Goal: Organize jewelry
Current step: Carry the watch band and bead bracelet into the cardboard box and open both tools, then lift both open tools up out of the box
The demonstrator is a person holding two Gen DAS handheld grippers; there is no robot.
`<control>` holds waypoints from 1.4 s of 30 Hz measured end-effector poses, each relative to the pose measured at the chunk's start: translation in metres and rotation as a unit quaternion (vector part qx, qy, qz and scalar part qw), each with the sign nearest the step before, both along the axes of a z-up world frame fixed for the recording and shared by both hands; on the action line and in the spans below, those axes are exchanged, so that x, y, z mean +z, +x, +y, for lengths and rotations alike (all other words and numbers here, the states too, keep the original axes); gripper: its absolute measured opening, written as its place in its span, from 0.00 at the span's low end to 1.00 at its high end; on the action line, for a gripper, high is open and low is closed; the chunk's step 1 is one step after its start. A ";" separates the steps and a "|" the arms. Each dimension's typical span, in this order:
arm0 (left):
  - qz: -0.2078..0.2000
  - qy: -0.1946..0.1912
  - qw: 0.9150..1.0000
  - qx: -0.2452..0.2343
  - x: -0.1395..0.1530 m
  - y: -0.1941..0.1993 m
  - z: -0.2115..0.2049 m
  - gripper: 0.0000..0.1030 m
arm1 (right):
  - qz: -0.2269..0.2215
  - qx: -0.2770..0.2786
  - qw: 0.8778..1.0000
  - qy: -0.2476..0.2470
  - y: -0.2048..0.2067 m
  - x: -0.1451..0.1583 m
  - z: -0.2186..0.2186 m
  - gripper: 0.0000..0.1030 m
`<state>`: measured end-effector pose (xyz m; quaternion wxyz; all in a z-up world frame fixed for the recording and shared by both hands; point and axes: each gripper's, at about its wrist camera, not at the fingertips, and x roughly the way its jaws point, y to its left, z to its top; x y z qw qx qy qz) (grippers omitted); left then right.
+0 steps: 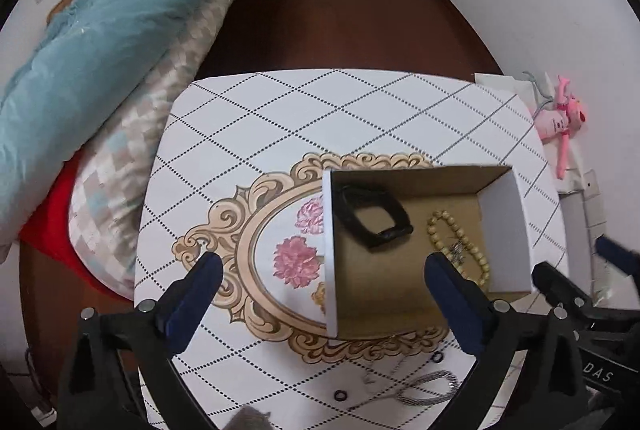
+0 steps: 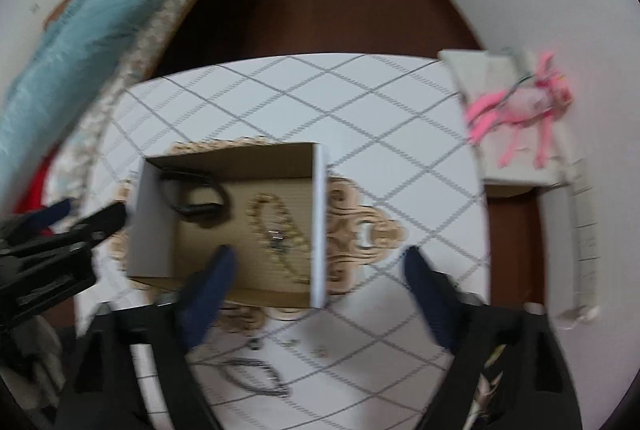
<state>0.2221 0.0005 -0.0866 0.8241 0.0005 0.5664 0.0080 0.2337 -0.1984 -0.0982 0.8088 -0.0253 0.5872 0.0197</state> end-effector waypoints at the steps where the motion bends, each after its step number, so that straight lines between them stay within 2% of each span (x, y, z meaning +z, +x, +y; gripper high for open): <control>1: 0.001 0.002 1.000 -0.001 -0.002 -0.002 -0.001 1.00 | -0.006 0.000 1.000 -0.013 -0.003 -0.001 0.000 0.98; 3: 0.003 0.004 1.000 -0.001 -0.007 -0.006 -0.001 1.00 | -0.013 0.002 0.999 -0.030 -0.008 -0.005 0.001 0.99; 8: 0.002 -0.001 1.000 0.005 -0.012 -0.015 -0.002 1.00 | -0.021 0.003 0.999 -0.033 -0.015 -0.011 0.003 1.00; 14: -0.014 -0.008 1.000 0.013 -0.001 -0.025 -0.002 1.00 | -0.030 -0.002 0.999 -0.028 -0.025 -0.005 0.003 1.00; 33: -0.106 -0.021 0.994 -0.001 0.085 -0.092 -0.002 1.00 | -0.138 -0.013 0.990 -0.016 -0.097 0.095 0.000 1.00; 38: -0.118 -0.027 0.993 0.001 0.099 -0.106 0.001 1.00 | -0.160 -0.024 0.987 -0.003 -0.119 0.118 -0.005 1.00; 42: -0.111 -0.015 0.994 0.010 0.098 -0.115 0.003 1.00 | -0.160 -0.031 0.987 0.015 -0.133 0.124 -0.008 1.00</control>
